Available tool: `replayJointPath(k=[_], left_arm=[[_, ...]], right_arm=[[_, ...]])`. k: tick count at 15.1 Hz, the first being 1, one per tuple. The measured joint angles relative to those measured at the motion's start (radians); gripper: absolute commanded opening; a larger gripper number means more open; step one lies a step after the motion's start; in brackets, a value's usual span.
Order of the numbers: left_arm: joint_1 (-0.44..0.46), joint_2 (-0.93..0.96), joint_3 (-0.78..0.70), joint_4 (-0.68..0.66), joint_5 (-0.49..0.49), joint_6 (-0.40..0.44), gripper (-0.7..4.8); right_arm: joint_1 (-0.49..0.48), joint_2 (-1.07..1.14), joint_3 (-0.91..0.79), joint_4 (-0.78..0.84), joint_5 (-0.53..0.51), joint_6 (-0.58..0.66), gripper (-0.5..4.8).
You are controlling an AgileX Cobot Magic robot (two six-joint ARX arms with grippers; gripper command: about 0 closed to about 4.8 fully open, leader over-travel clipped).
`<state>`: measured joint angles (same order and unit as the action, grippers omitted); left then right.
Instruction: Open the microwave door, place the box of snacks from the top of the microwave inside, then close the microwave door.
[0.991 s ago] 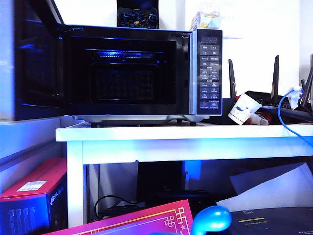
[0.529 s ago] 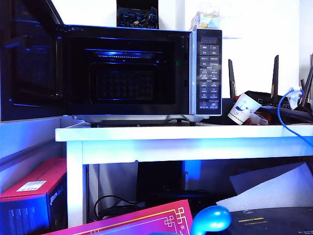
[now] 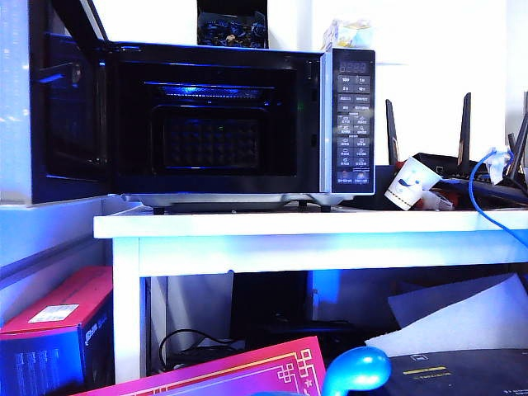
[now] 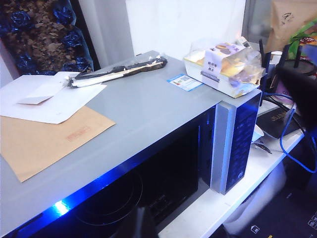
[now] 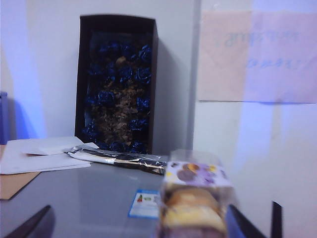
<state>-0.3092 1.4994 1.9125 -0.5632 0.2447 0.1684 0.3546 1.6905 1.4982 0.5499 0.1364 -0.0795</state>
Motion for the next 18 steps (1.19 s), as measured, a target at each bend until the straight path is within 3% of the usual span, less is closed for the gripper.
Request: replayJointPath(k=[6,15,18], left_arm=[[0.0,0.0,0.0,-0.021,0.002,0.0,-0.05],[0.0,0.0,0.0,-0.021,0.006,0.006,-0.05],[0.0,0.0,0.0,-0.021,0.006,0.016,-0.05]], right_arm=[[-0.04,0.143,0.204,-0.072,0.08,-0.009,4.79],[-0.071,0.341,0.497,-0.228,0.045,-0.027,4.79],[-0.071,0.357,0.503,-0.271,0.045,-0.027,4.79]])
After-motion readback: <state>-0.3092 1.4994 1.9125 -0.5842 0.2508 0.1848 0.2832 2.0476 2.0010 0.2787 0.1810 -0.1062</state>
